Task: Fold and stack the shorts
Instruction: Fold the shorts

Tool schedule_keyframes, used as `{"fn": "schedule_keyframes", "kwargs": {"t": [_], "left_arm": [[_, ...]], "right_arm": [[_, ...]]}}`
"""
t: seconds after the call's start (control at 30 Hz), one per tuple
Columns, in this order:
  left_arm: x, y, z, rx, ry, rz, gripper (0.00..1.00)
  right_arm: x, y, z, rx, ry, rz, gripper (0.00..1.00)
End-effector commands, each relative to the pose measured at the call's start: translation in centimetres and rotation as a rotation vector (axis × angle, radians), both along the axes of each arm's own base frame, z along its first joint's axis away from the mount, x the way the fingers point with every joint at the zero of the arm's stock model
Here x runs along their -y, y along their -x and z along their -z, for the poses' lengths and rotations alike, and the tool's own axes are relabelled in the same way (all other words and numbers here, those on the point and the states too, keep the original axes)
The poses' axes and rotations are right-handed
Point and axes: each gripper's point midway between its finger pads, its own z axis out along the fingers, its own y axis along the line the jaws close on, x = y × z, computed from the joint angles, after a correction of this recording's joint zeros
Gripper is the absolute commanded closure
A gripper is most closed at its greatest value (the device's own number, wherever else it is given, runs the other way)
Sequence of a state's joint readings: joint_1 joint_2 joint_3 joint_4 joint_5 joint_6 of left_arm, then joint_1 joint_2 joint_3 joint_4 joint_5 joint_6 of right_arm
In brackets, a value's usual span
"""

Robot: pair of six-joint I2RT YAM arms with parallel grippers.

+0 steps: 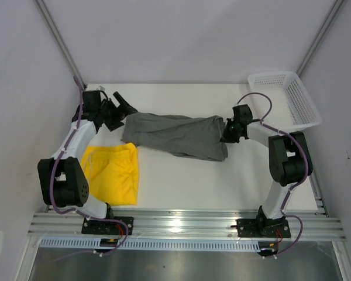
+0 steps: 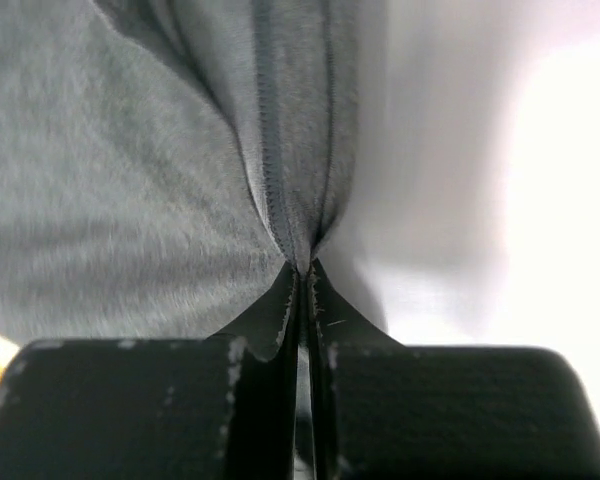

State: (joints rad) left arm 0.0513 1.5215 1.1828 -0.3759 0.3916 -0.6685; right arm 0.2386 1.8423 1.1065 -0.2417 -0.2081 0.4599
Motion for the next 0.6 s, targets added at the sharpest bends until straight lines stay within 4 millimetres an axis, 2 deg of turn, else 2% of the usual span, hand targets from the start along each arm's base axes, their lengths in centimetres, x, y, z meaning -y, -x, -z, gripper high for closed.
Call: {"fn": "schedule_keyframes", "kwargs": {"t": [0.0, 0.07, 0.1, 0.13, 0.17, 0.2, 0.23, 0.37, 0.43, 0.47, 0.53, 0.57], "left_arm": [[0.1, -0.3, -0.6, 0.052, -0.052, 0.016, 0.01], [0.3, -0.5, 0.5, 0.030, -0.062, 0.019, 0.01], [0.3, -0.8, 0.6, 0.039, -0.067, 0.021, 0.01], [0.6, -0.9, 1.0, 0.034, -0.070, 0.031, 0.01], [0.7, -1.2, 1.5, 0.030, -0.074, 0.034, 0.01], [0.6, -1.6, 1.6, 0.039, -0.085, 0.039, 0.01], [1.4, -1.6, 1.8, 0.039, -0.091, 0.062, 0.01], [2.5, -2.5, 2.0, 0.081, -0.123, 0.102, 0.01], [2.7, -3.2, 2.2, 0.098, -0.125, 0.118, 0.01], [2.8, -3.7, 1.9, 0.112, -0.127, 0.124, 0.02], [2.8, -4.3, 3.0, 0.084, -0.128, 0.126, 0.03], [2.9, -5.2, 2.1, 0.105, -0.126, 0.125, 0.03]], "right_arm": [[5.5, -2.7, -1.7, 0.037, 0.179, 0.098, 1.00], [6.8, -3.4, -2.2, 0.034, 0.196, 0.125, 1.00], [7.0, -3.7, -2.3, 0.035, 0.206, 0.127, 0.96], [7.2, -4.7, -3.3, 0.056, 0.216, 0.135, 0.53], [7.3, -4.6, -3.5, 0.047, 0.222, 0.138, 0.34], [7.6, -4.9, -4.6, 0.073, 0.232, 0.159, 0.21], [7.5, -4.9, -5.1, 0.087, 0.224, 0.159, 0.20], [3.4, -4.0, -9.0, 0.184, 0.073, 0.067, 0.21], [-0.5, -3.1, -10.9, 0.233, -0.017, -0.026, 0.25], [-1.8, -2.6, -11.2, 0.236, -0.044, -0.056, 0.26], [-5.3, -2.1, -11.8, 0.254, -0.107, -0.138, 0.32], [-6.5, -2.0, -11.8, 0.254, -0.130, -0.155, 0.34]]}}
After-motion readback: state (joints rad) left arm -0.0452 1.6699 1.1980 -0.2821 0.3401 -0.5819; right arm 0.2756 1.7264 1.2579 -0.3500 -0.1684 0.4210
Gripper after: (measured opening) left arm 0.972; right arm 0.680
